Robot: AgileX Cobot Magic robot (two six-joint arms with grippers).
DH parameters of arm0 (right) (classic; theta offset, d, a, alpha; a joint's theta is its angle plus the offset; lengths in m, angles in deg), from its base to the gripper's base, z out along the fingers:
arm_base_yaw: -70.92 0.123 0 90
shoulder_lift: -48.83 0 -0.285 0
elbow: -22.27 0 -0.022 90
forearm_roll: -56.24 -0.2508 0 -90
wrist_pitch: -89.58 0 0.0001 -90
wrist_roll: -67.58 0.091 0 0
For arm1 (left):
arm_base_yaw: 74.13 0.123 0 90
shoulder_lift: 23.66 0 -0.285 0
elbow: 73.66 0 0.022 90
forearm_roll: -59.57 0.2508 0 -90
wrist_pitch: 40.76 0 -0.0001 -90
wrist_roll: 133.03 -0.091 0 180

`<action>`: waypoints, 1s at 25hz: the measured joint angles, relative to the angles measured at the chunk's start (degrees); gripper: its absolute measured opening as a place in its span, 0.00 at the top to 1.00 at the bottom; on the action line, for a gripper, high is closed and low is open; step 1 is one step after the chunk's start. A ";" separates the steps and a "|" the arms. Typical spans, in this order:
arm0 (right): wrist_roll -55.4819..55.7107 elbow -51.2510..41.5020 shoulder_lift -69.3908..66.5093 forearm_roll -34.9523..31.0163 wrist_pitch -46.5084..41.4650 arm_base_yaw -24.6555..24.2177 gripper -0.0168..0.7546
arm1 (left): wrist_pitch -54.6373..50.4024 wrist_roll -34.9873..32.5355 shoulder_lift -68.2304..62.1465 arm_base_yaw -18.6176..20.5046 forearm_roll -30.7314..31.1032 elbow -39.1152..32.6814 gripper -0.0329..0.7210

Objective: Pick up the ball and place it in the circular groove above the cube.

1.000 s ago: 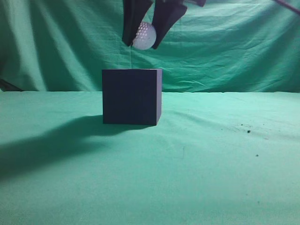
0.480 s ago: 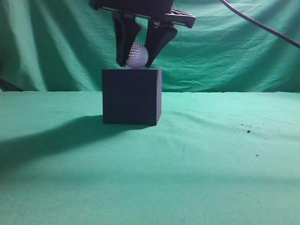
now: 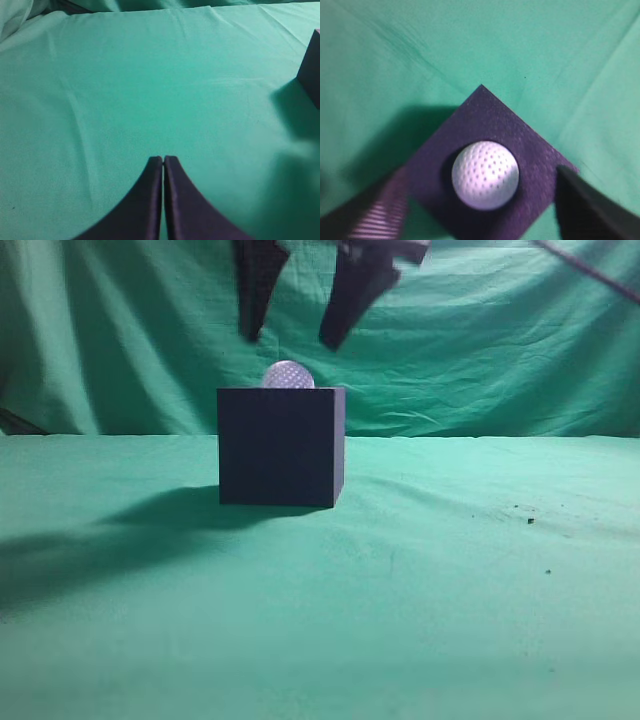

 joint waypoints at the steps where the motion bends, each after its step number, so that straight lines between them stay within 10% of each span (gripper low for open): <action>1: 0.45 0.00 1.34 0.00 -1.08 0.00 0.38 | 0.00 0.00 0.00 0.00 0.00 0.00 0.96; 5: 1.03 0.00 7.86 0.00 -8.93 0.00 0.83 | 0.00 0.00 0.00 0.00 0.00 0.00 0.96; 8: 1.63 0.00 12.95 0.00 -14.13 0.00 0.98 | 0.00 0.00 0.00 0.00 0.00 0.00 0.96; 25: 5.09 -25.71 53.76 0.00 -18.28 0.00 0.98 | 0.00 0.00 0.00 0.00 0.00 0.00 0.96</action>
